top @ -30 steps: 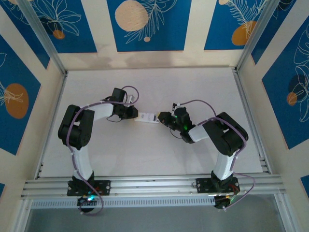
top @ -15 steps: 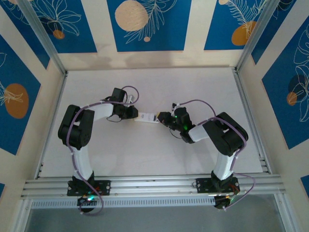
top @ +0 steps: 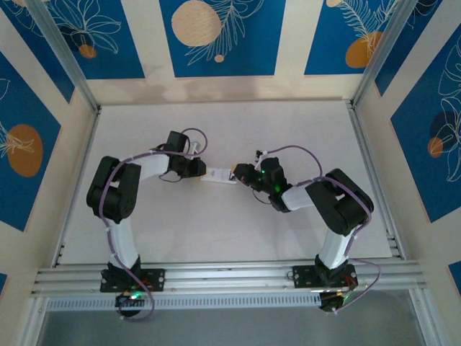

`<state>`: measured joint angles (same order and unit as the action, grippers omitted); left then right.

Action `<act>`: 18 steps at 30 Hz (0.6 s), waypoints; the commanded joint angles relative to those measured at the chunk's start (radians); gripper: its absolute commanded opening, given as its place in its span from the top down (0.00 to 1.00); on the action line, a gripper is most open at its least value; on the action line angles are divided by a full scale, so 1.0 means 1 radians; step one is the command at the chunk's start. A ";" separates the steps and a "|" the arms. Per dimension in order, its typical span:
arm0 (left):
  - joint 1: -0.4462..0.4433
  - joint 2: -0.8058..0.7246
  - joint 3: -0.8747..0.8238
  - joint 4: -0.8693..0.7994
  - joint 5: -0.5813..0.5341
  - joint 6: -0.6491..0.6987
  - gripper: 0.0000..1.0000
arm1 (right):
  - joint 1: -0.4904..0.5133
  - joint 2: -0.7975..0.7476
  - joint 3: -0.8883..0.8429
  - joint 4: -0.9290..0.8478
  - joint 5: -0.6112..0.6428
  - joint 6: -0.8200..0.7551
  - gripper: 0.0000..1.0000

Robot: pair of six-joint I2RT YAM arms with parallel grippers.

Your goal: Load the batteries into the remote control

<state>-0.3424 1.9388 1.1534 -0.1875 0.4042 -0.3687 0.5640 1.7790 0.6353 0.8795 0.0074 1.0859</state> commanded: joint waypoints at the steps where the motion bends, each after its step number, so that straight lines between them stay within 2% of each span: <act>1: -0.030 0.071 -0.032 0.020 0.022 0.004 0.82 | 0.008 0.033 0.029 0.056 -0.023 0.021 0.91; 18: -0.029 0.072 -0.032 0.017 0.019 0.010 0.82 | 0.003 0.131 0.036 0.117 -0.036 0.064 0.91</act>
<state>-0.3420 1.9388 1.1534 -0.1871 0.4072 -0.3683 0.5655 1.8912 0.6605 0.9665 -0.0158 1.1366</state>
